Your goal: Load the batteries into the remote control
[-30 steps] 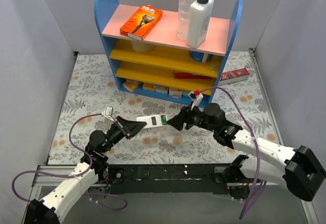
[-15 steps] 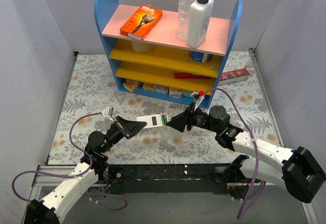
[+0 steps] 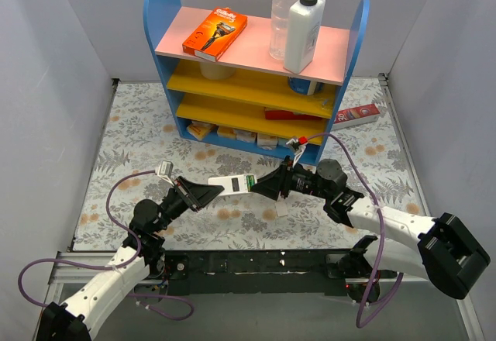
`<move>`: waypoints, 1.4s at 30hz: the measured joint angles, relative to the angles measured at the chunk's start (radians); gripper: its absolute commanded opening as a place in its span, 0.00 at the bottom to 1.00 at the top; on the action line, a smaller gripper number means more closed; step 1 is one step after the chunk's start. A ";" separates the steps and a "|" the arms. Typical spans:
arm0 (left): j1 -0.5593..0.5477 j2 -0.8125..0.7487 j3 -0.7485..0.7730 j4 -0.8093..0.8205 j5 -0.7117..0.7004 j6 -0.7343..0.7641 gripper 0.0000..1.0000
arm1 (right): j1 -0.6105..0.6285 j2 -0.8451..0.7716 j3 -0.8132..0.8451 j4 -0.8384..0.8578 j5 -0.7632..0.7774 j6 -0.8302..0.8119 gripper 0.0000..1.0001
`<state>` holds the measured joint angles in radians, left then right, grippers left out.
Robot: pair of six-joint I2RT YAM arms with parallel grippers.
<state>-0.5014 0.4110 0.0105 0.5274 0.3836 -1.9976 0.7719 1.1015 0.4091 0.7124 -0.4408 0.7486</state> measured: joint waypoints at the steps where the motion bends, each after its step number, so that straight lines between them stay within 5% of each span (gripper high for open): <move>1: 0.000 0.002 0.000 0.000 0.000 0.001 0.00 | 0.000 0.007 0.000 0.007 -0.005 0.003 0.51; 18: 0.001 0.015 0.000 0.019 0.005 0.013 0.00 | -0.008 0.036 0.000 0.045 -0.016 0.000 0.27; 30: -0.002 0.067 0.002 0.023 0.052 0.004 0.00 | -0.013 0.021 0.000 0.025 -0.018 -0.024 0.56; 42: -0.002 0.108 0.002 0.055 0.097 0.000 0.00 | -0.013 0.010 0.000 0.014 -0.003 -0.029 0.44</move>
<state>-0.5037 0.5186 0.0120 0.5823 0.4801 -1.9980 0.7589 1.1118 0.4095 0.7261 -0.4442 0.7193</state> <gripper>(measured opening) 0.206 0.491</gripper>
